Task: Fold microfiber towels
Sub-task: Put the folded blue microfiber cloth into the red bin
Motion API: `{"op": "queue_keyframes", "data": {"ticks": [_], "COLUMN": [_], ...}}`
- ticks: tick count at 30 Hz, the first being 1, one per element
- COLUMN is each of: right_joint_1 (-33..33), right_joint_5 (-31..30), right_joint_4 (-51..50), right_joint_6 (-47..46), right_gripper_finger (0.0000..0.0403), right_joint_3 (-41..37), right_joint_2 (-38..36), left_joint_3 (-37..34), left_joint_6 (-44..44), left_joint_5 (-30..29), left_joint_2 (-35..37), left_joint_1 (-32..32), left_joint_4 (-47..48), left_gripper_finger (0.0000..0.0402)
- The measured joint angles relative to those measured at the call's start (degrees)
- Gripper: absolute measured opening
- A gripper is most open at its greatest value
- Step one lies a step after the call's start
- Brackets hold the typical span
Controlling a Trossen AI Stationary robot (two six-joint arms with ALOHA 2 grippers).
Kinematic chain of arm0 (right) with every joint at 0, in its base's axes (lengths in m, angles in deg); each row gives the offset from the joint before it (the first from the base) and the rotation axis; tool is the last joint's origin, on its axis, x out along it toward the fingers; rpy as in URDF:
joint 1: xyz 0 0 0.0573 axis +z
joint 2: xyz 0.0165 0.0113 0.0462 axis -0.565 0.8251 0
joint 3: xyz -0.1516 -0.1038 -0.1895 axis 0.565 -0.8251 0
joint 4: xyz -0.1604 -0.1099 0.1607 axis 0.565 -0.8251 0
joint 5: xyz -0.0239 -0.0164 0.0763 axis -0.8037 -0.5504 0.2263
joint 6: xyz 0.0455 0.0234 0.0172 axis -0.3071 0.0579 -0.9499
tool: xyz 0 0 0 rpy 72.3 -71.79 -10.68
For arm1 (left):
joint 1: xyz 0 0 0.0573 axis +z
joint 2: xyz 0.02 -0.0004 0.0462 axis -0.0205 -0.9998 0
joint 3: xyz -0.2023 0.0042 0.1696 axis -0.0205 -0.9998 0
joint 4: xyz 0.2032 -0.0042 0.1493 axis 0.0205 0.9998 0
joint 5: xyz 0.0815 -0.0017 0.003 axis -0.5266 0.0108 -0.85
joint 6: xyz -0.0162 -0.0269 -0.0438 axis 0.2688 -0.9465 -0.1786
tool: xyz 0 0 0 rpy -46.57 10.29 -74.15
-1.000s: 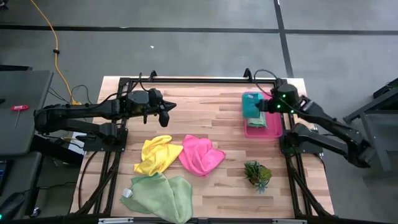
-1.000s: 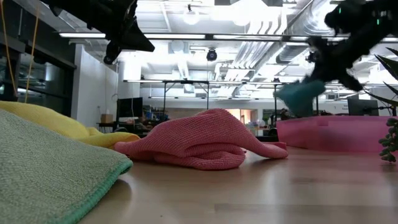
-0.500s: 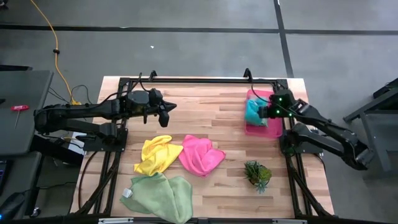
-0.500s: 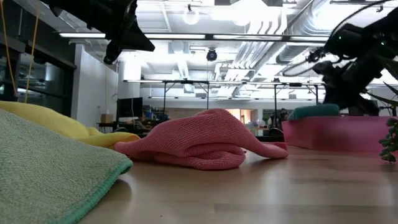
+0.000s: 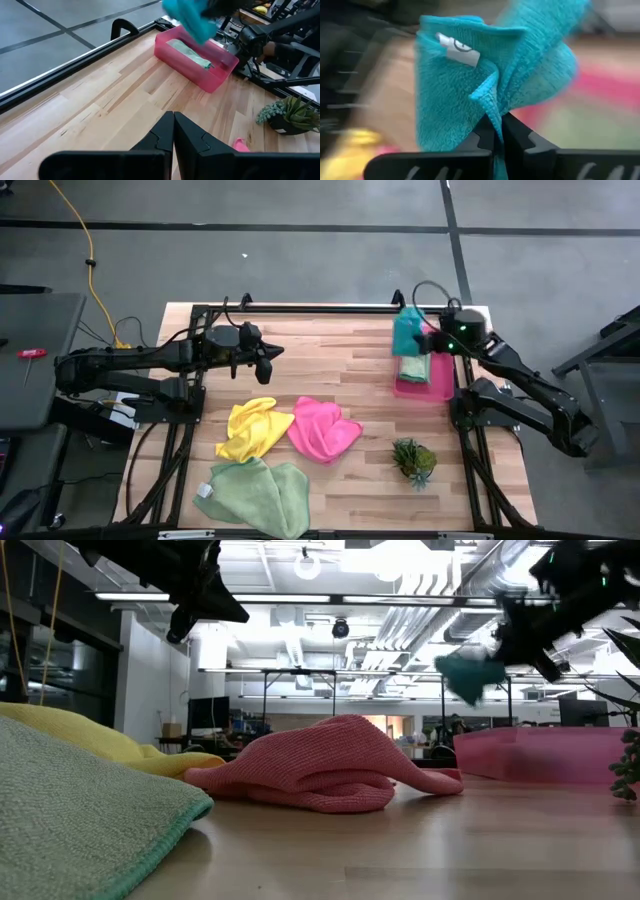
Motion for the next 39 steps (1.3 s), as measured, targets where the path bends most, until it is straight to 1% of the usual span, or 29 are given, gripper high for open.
{"op": "queue_keyframes", "data": {"ticks": [2,5,7,9,11,14,16,19,21,24,26,28,34,39], "right_joint_1": [-0.49,-1.01,-1.13,-1.15,-1.15,-1.10,-1.13,-1.26,-1.41,-1.41,-1.53,-1.98,-2.29,-2.31], "right_joint_5": [-2.03,-1.51,-2.65,-2.49,-0.88,1.75,1.98,1.46,2.02,4.58,3.81,1.78,2.06,4.14], "right_joint_4": [-3.98,-3.10,-3.30,-3.02,-2.66,-1.49,1.45,3.27,4.67,9.12,8.88,6.64,4.95,6.76], "right_joint_6": [-1.32,-3.25,-3.76,-3.71,-3.33,-3.31,-3.26,-1.86,0.89,9.18,12.12,12.17,12.09,7.04], "right_gripper_finger": [0.0000,0.0000,0.0000,0.0000,0.0000,0.0000,0.0000,0.0000,0.0000,0.0000,0.0000,0.0000,0.0000,0.0000], "right_joint_3": [-2.86,-6.21,-8.44,-10.00,-10.93,-10.65,-8.30,-3.63,-0.89,1.26,0.51,-1.19,-6.98,-9.31], "right_joint_2": [0.63,1.36,2.32,3.34,4.40,4.91,4.85,4.94,4.93,4.74,5.25,6.44,11.25,14.34], "left_joint_3": [0.00,0.00,0.00,0.00,0.00,0.00,0.00,0.00,0.00,0.00,0.00,0.00,0.00,0.00], "left_joint_6": [0.00,0.07,0.10,0.17,0.16,0.17,0.17,0.16,0.15,0.09,0.02,-0.42,-1.40,-1.90], "left_joint_5": [0.00,-0.01,-0.02,-0.02,-0.02,-0.02,-0.02,-0.02,-0.02,-0.02,0.14,0.37,0.87,0.90], "left_joint_2": [0.00,0.00,0.00,0.00,0.00,-0.02,-0.02,-0.02,-0.02,-0.02,-0.02,-0.02,-0.02,-0.04], "left_joint_1": [0.00,0.00,0.00,0.00,0.00,0.00,0.00,0.00,0.00,-0.09,-0.09,-0.09,-0.09,-0.09], "left_joint_4": [0.01,-0.01,0.00,0.00,0.03,0.06,0.08,0.11,0.23,0.30,0.48,0.87,1.33,1.33], "left_gripper_finger": [0.0000,0.0000,0.0000,0.0000,0.0000,0.0000,0.0000,0.0000,0.0000,0.0000,0.0000,0.0000,0.0000,0.0000]}}
